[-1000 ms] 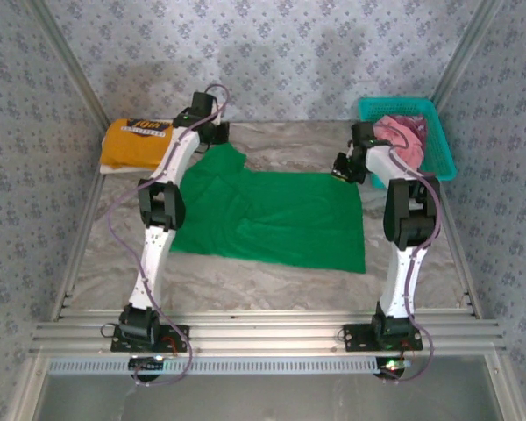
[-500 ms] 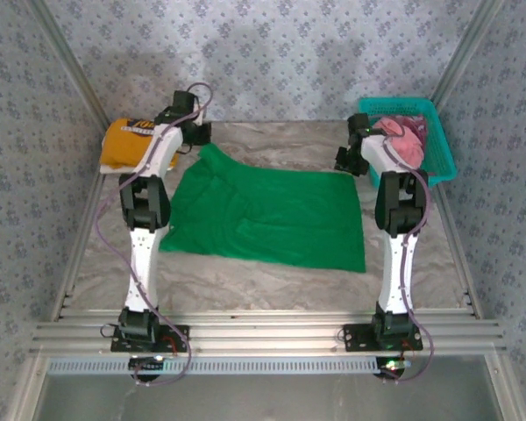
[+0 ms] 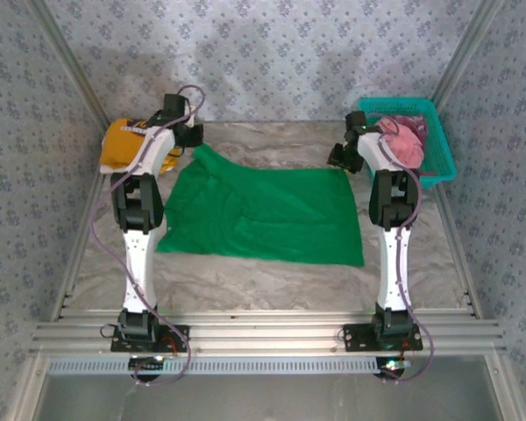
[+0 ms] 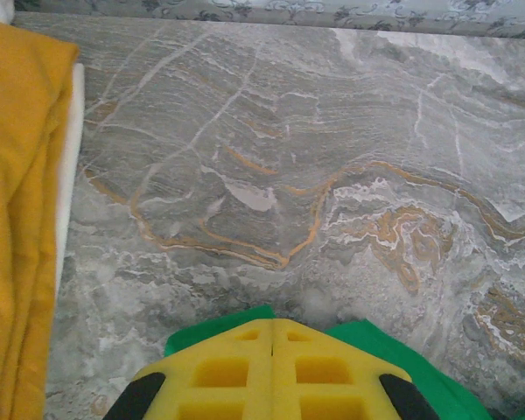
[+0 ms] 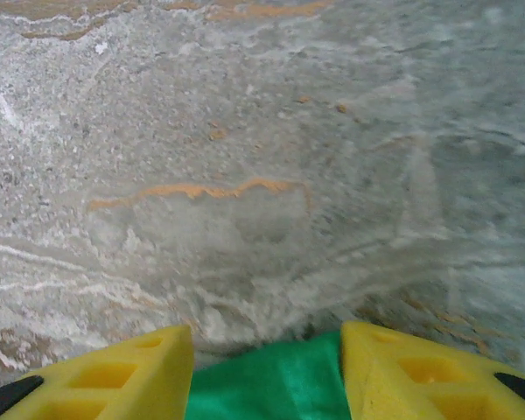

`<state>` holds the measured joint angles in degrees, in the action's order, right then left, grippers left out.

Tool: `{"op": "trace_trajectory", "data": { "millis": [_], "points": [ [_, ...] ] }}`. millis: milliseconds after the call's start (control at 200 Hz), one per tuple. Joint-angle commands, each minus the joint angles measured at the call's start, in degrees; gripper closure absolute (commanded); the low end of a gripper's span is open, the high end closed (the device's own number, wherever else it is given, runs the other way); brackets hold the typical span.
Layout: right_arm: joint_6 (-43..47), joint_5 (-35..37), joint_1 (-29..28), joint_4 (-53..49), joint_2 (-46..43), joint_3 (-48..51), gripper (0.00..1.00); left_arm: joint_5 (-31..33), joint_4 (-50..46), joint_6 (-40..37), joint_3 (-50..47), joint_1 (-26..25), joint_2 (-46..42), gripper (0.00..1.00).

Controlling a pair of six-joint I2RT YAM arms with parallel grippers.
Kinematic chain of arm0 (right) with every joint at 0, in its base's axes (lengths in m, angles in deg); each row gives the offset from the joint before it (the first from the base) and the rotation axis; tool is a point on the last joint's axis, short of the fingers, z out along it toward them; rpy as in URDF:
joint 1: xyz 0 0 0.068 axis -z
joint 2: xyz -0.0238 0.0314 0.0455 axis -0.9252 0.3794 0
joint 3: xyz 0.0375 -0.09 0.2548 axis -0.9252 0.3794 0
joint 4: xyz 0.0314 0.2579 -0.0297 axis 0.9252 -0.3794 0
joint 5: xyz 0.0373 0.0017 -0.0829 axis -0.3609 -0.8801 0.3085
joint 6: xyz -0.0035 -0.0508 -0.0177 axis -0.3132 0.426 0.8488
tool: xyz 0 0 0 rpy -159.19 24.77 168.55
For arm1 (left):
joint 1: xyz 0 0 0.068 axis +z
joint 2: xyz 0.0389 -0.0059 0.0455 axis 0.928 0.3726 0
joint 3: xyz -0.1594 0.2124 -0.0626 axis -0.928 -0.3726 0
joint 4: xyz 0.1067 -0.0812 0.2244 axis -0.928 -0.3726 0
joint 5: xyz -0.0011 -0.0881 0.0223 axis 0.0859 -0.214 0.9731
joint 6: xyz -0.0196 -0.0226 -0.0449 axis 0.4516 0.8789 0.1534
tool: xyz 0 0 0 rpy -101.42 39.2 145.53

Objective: Fold and stack the t-shirts

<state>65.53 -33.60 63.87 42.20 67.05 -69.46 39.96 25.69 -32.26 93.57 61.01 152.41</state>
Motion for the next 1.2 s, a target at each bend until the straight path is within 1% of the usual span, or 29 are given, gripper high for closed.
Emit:
{"op": "trace_trajectory", "data": {
  "millis": [0,75,145,250,425,515,660,819,1009,1124,1194],
  "points": [
    [-3.0,-5.2,-0.9,-2.8,4.2,-4.2,0.47,-1.2,1.4,-0.9,0.6,-0.6,-1.9,1.0],
    [-3.8,-6.2,-0.9,-3.3,5.9,-6.3,0.46,-1.3,1.6,-0.6,0.6,-0.7,-1.8,1.0],
    [-4.4,-6.8,-1.0,-3.2,6.9,-7.7,0.48,-1.7,1.9,-0.3,0.8,-0.6,-1.7,1.0],
    [-5.1,-7.5,-1.1,-2.3,7.3,-8.0,0.56,-2.3,2.0,0.1,1.0,-0.8,-1.6,1.0],
    [-5.1,-8.4,-1.1,-1.2,7.0,-8.1,0.88,-2.5,1.8,0.2,1.8,-1.0,-1.2,1.0],
    [-4.6,-8.1,-1.1,-1.1,6.2,-8.1,1.0,-2.3,1.6,0.0,2.2,-1.0,-1.0,1.0],
    [-3.6,-6.9,-1.3,-0.8,4.1,-7.5,1.0,-2.3,0.6,-0.4,4.3,-0.7,-0.2,1.0],
    [-2.2,-6.0,-1.4,0.6,-0.2,-3.6,1.0,-2.0,-1.3,-1.3,6.9,-0.6,0.1,1.0],
    [-0.8,-4.8,-0.7,3.4,-6.6,2.3,1.0,-0.9,-1.9,-2.0,6.8,0.4,-1.1,1.0],
    [-0.1,-3.2,-0.5,4.0,-9.3,4.7,1.0,-0.8,-1.9,-2.0,5.7,1.0,-2.1,1.0],
    [0.1,-3.6,-0.1,4.3,-10.0,5.3,1.0,-0.7,-1.9,-2.4,4.9,1.1,-2.7,1.0]
  ]
}}
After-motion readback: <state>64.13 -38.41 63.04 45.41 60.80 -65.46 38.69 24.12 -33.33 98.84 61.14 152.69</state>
